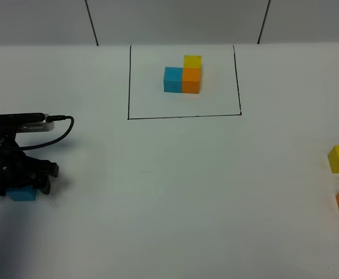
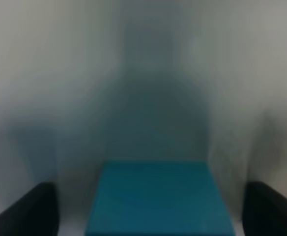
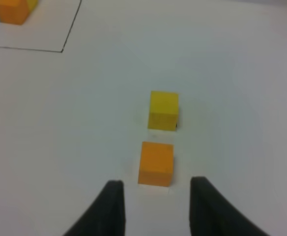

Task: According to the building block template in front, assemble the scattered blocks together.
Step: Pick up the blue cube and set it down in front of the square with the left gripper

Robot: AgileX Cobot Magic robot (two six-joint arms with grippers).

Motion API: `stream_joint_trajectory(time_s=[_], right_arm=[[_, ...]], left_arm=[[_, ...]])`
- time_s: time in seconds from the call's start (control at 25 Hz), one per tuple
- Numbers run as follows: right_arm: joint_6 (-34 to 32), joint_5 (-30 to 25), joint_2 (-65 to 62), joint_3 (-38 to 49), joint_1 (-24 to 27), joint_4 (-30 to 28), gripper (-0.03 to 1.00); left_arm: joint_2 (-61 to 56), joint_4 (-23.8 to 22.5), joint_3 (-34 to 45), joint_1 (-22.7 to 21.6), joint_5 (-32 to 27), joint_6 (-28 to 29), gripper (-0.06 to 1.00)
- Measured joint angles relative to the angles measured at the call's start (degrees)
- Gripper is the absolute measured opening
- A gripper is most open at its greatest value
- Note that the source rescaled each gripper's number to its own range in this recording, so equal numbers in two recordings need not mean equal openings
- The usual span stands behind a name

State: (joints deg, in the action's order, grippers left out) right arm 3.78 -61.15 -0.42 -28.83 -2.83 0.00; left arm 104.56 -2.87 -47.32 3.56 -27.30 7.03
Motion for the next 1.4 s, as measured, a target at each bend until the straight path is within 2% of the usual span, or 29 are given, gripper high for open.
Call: stream_joint_trajectory(time_s=[0.08, 0.12, 0.16, 0.24, 0.36, 0.48, 0.6, 0.84, 0.92, 1.04, 1.2, 1.28, 1.4], right_arm=[[0.0, 0.0, 0.0, 0.0, 0.0, 0.0, 0.0], [0.0, 0.0, 0.0, 0.0, 0.0, 0.0, 0.0], [0.0, 0.0, 0.0, 0.0, 0.0, 0.0, 0.0], [0.0, 0.0, 0.0, 0.0, 0.0, 0.0, 0.0], [0.0, 0.0, 0.0, 0.0, 0.0, 0.0, 0.0], [0.0, 0.0, 0.0, 0.0, 0.0, 0.0, 0.0], [0.0, 0.0, 0.0, 0.0, 0.0, 0.0, 0.0], [0.0, 0.0, 0.0, 0.0, 0.0, 0.0, 0.0], [0.0, 0.0, 0.0, 0.0, 0.0, 0.0, 0.0], [0.0, 0.0, 0.0, 0.0, 0.0, 0.0, 0.0], [0.0, 0.0, 0.0, 0.0, 0.0, 0.0, 0.0], [0.0, 0.0, 0.0, 0.0, 0.0, 0.0, 0.0], [0.0, 0.0, 0.0, 0.0, 0.0, 0.0, 0.0]], left_arm=[[0.06, -0.06, -0.06, 0.0, 0.06, 0.0, 0.61], [0.06, -0.06, -0.06, 0.0, 0.2, 0.0, 0.49], [0.06, -0.06, -0.06, 0.0, 0.48, 0.0, 0.37], [0.06, -0.18, -0.06, 0.0, 1.22, -0.1, 0.0], [0.06, -0.18, -0.52, 0.06, 1.45, -2.08, 0.02], [-0.43, -0.18, -2.94, 1.56, 0.84, -8.55, 0.02], [-1.66, 0.83, -7.3, 5.67, -1.22, -18.27, 0.02], [-1.46, 9.36, -17.93, 17.71, -9.68, -44.27, 0.02], [-0.55, 11.05, -22.22, 21.81, -12.81, -49.48, 0.02], [2.23, 10.93, -28.77, 27.28, -18.56, -52.36, 0.02], [8.28, 7.61, -38.02, 32.81, -27.49, -52.96, 0.02], [11.13, 5.84, -41.67, 35.05, -29.01, -51.98, 0.02], [14.65, 4.39, -45.53, 37.38, -28.27, -51.29, 0.02]])
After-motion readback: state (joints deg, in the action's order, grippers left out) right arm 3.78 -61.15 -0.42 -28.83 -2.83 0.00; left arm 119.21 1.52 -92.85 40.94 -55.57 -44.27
